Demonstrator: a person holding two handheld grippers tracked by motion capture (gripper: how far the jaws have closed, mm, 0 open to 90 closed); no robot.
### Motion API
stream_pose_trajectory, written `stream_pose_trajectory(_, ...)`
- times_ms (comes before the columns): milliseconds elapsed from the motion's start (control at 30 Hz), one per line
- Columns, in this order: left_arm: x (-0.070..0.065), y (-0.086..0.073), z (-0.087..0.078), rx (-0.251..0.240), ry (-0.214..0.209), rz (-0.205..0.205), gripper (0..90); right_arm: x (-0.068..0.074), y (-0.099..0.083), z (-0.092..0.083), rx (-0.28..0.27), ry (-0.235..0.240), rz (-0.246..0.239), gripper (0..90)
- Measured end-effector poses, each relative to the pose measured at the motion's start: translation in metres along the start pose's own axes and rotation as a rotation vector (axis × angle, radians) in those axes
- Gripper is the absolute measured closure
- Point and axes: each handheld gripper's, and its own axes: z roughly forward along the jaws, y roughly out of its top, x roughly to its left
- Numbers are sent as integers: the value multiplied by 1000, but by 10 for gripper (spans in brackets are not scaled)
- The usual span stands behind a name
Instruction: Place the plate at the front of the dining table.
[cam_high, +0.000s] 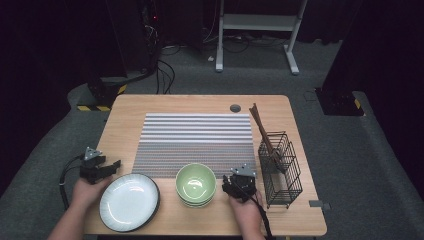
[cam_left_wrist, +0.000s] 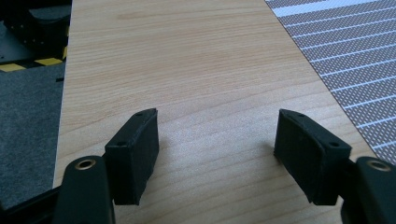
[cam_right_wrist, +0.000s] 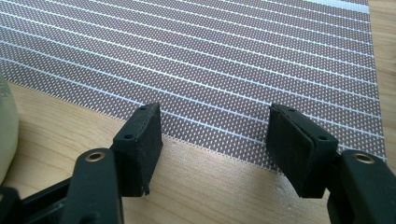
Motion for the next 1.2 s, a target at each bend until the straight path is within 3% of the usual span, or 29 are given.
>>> stream_pose_trajectory(1067, -1, 0, -1, -1, 9, -6, 323, 0, 0, 0, -1, -7, 1, 377)
stream_pose_trajectory(1200, 0, 1, -2, 16, 11, -6, 327, 1, 3, -3, -16, -15, -28, 410)
